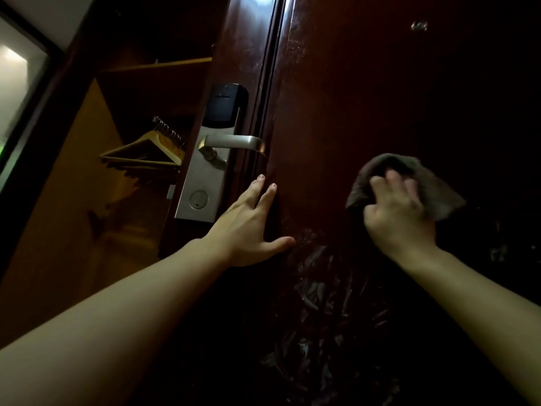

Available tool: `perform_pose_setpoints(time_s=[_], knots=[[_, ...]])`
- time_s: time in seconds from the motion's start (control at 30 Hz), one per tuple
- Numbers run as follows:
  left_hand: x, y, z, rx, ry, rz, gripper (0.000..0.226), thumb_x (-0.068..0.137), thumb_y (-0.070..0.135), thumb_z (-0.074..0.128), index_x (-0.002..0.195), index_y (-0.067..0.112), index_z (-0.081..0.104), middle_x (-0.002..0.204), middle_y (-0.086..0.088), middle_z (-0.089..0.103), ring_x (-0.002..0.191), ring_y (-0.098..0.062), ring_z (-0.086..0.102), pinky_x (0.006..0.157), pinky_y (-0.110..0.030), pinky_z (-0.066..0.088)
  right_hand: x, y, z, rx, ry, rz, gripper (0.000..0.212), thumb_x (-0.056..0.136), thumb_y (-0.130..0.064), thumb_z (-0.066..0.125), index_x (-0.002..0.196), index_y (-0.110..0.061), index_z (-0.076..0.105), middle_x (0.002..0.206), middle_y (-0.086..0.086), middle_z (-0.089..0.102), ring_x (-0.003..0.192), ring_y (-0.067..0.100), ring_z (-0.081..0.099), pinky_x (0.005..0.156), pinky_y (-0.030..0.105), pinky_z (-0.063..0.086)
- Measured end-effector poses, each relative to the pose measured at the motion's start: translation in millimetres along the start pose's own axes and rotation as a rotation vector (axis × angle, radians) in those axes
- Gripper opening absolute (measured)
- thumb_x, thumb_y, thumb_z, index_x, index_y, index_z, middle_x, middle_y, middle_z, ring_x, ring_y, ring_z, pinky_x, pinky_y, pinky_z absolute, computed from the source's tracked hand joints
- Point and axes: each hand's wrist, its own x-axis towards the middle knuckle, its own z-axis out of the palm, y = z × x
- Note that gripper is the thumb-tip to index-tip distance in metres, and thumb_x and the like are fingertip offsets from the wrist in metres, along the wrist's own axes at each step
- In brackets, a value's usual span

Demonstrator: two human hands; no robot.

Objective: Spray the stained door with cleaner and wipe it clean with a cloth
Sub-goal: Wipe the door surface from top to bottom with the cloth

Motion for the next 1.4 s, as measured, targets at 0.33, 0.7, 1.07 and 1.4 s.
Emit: perform_pose_setpoints(time_s=[0.33,0.7,1.07,1.4], knots=[[4.2,-14.8,-9.6,0.003,-0.093,0.055,0.152,0.049,0.057,0.086,0.150,0.008,-0.016,0.161,-0.010,-0.008,0.148,-0.020,-0.003,0.119,-0.031,0.015,-26.6,-93.4,31.7,0.070,-0.221,-0.512,0.045,0.088,-0.025,0.031,0.126,-0.018,0.053,0.145,0.005,0.040,0.134,0.031,0.034,0.111,0.044,0.028],[2.7,-9.0,-9.5,-0.048,-0.087,0.046,0.152,0.050,0.053,0.088,0.149,0.010,-0.018,0.161,-0.004,-0.011,0.148,-0.015,-0.006,0.110,-0.018,0.004,-23.5,-43.6,15.6,0.000,0.080,-0.064,0.038,0.080,-0.007,0.049,0.116,-0.016,0.056,0.136,0.004,0.047,0.123,0.029,0.037,0.100,0.052,0.034],[2.8,-5.4,-16.3,0.102,-0.155,-0.018,0.146,0.048,0.063,0.083,0.151,0.030,-0.015,0.159,-0.003,-0.020,0.148,-0.024,-0.001,0.115,-0.039,0.023,-38.1,-48.3,29.7,0.028,-0.144,-0.338,0.039,0.094,-0.020,0.043,0.133,-0.027,0.050,0.149,0.002,0.037,0.133,0.026,0.040,0.102,0.039,0.039],[31.4,70.6,-6.3,0.164,-0.108,-0.222,0.140,0.053,0.066,0.079,0.149,0.002,0.000,0.156,-0.018,-0.023,0.146,-0.031,-0.018,0.120,-0.047,0.002,-50.1,-27.6,16.3,-0.153,-0.067,-0.189,0.050,0.087,-0.037,0.036,0.137,-0.029,0.038,0.152,0.000,0.030,0.140,0.027,0.020,0.109,0.058,0.017]])
